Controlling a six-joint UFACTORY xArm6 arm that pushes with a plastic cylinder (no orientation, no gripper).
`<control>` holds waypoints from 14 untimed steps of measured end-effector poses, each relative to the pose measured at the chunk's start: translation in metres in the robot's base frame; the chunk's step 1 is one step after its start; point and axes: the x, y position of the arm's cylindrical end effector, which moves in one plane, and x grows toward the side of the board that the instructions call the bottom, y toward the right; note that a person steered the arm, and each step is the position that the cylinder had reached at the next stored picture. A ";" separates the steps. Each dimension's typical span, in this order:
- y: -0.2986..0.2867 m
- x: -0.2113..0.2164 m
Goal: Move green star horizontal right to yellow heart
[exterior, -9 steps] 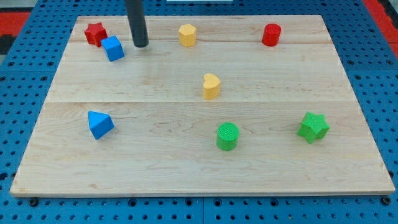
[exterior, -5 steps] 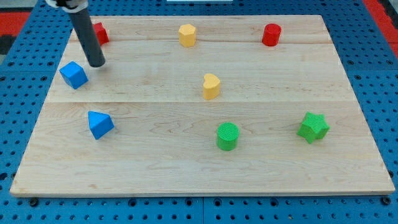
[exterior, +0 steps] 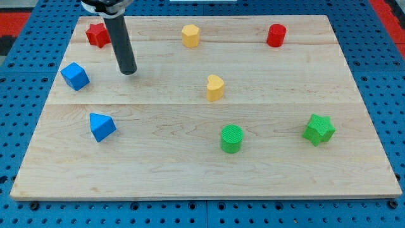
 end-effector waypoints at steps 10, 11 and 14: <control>0.368 0.168; 0.389 0.154; 0.368 0.052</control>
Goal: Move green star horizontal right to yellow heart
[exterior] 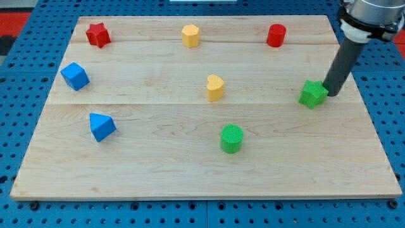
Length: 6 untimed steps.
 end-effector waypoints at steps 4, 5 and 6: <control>-0.053 0.016; -0.053 0.019; -0.056 0.019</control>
